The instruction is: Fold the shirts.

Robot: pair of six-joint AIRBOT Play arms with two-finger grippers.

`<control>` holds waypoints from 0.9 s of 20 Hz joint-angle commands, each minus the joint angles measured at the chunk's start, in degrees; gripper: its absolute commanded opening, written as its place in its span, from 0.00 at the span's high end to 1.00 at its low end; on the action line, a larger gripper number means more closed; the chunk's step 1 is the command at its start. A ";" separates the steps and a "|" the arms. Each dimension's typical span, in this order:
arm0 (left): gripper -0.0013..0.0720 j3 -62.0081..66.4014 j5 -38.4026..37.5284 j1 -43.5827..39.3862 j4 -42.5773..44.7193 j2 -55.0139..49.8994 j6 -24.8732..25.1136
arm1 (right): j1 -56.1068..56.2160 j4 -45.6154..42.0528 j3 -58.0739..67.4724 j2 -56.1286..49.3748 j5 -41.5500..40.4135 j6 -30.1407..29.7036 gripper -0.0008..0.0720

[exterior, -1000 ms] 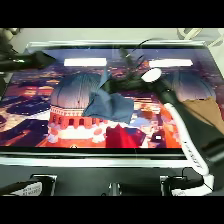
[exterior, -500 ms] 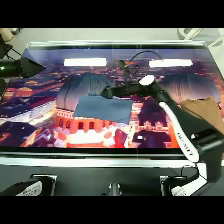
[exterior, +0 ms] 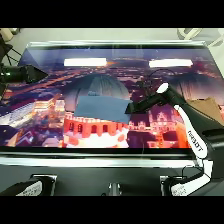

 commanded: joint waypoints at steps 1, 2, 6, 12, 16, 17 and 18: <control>0.95 -0.22 0.13 0.02 0.04 0.00 -0.24 | 2.69 3.93 -1.92 -2.12 -8.09 1.99 0.07; 0.95 -0.22 0.13 0.02 0.04 0.00 -0.24 | 3.39 4.09 -1.90 -2.56 -9.38 3.61 0.09; 0.95 -0.22 0.13 0.02 0.04 0.00 -0.24 | 3.50 8.33 -0.92 -1.97 -10.86 2.60 0.96; 0.95 -0.22 0.24 0.02 0.07 -0.02 -0.20 | -11.76 21.20 13.81 5.66 5.92 -9.57 0.96; 0.95 -0.22 0.24 0.02 0.09 -0.02 -0.02 | -28.65 19.93 20.28 10.82 15.96 -6.14 0.96; 0.95 -0.22 0.24 0.02 0.07 -0.02 -0.02 | -33.05 19.87 21.27 11.91 17.84 -5.79 0.96; 0.95 -0.22 0.24 0.02 0.07 -0.02 -0.02 | -36.98 19.80 22.03 12.87 19.23 -5.11 0.96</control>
